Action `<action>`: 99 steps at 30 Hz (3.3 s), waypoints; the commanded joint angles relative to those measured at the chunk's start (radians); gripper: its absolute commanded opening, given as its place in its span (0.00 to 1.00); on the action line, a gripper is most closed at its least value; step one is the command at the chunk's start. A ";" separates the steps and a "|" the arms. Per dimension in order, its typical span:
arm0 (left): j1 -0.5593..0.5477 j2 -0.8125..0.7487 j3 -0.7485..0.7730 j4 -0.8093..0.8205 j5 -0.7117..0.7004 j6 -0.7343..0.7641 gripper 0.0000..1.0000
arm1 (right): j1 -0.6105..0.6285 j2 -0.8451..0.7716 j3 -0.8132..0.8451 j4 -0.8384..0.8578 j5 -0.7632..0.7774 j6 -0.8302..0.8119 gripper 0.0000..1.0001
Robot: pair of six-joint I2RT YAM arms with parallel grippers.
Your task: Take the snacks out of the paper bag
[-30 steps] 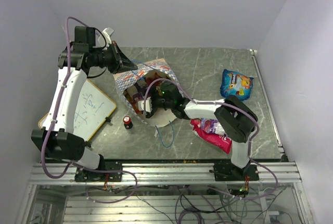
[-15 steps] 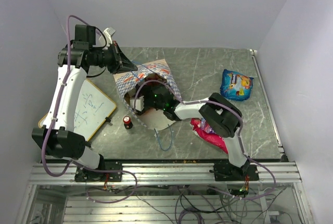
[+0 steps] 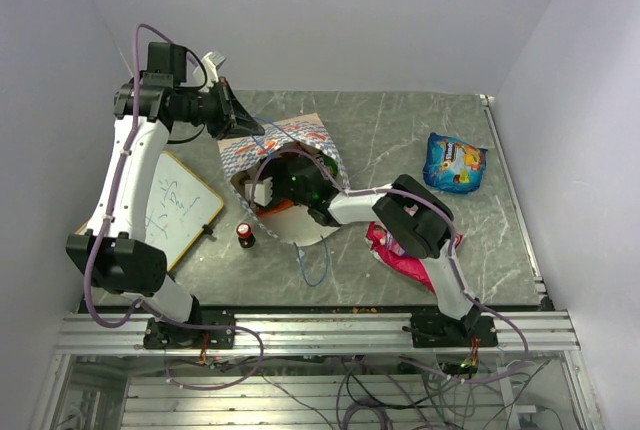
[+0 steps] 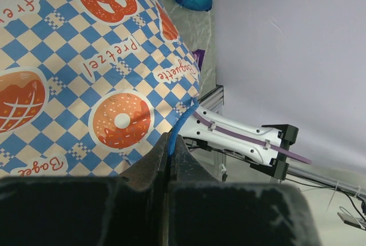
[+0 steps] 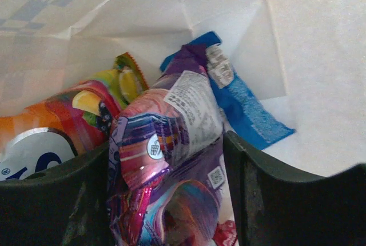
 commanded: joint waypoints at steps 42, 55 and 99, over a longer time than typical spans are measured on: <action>0.046 -0.129 -0.256 0.571 -0.142 -0.343 0.07 | -0.001 -1.046 0.157 -1.578 0.574 1.425 0.00; 0.043 -0.190 -0.351 0.632 -0.192 -0.353 0.07 | -0.227 -0.873 0.121 -2.045 0.963 1.688 0.00; 0.044 -0.343 -0.570 0.823 -0.133 -0.423 0.07 | -0.211 -0.369 0.126 -1.868 0.669 1.970 0.49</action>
